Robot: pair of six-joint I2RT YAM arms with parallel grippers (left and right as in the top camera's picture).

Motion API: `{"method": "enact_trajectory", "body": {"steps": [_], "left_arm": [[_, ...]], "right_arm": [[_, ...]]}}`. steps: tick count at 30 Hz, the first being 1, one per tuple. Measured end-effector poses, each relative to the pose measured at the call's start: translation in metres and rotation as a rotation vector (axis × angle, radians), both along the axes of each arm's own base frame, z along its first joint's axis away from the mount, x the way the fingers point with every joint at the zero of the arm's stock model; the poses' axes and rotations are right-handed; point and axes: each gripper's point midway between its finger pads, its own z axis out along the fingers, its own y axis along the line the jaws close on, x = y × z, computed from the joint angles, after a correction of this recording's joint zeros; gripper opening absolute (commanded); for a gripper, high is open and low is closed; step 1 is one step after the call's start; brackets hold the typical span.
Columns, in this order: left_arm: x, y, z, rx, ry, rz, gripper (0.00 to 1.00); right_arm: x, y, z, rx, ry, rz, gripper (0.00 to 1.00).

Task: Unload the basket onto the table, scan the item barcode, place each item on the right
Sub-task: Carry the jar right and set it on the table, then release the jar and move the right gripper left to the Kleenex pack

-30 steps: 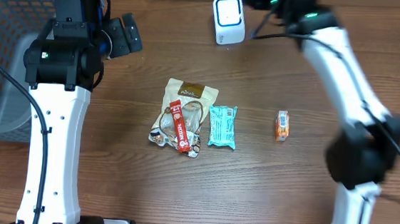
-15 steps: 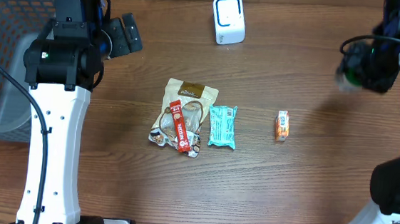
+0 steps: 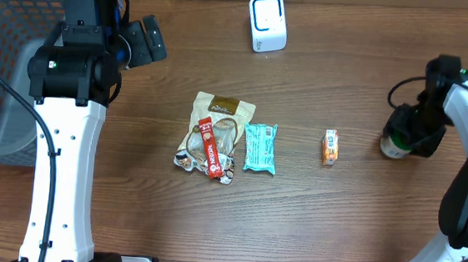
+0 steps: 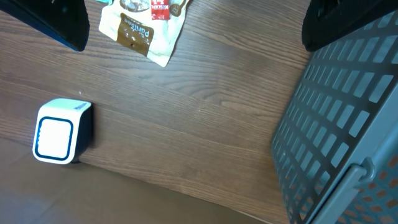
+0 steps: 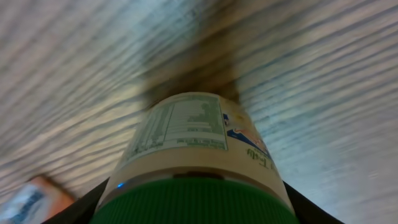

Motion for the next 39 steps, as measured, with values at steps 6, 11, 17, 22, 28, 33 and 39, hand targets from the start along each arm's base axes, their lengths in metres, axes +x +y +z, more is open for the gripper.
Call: {"method": "enact_trajectory", "body": {"steps": [6, 11, 17, 22, 28, 33, 39], "left_arm": [[0.0, 0.0, 0.0, 0.0, 0.0, 0.0, 1.0], [0.0, 0.0, 0.0, 0.0, 0.0, 0.0, 1.0], [0.0, 0.0, 0.0, 0.0, 0.0, 0.0, 1.0], [0.0, 0.0, 0.0, 0.0, 0.0, 0.0, 1.0], [0.0, 0.0, 0.0, 0.0, 0.0, 0.0, 1.0], [0.0, 0.0, 0.0, 0.0, 0.0, 0.0, 1.0], [0.0, 0.0, 0.0, 0.0, 0.0, 0.0, 1.0]], "right_arm": [[-0.007, 0.001, -0.011, -0.001, 0.013, 0.001, 0.85], [-0.014, -0.001, 0.0, -0.009, 0.055, 0.003, 0.91], [0.0, -0.002, 0.048, -0.013, 0.034, 0.03, 0.91], [-0.003, 0.02, 0.099, 0.048, -0.017, 0.137, 0.87], [-0.026, 0.063, 0.141, 0.148, -0.07, 0.257, 0.86], [-0.051, 0.087, 0.164, 0.166, -0.08, 0.343, 1.0], [-0.059, 0.104, 0.173, 0.127, -0.11, 0.433, 1.0]]}}
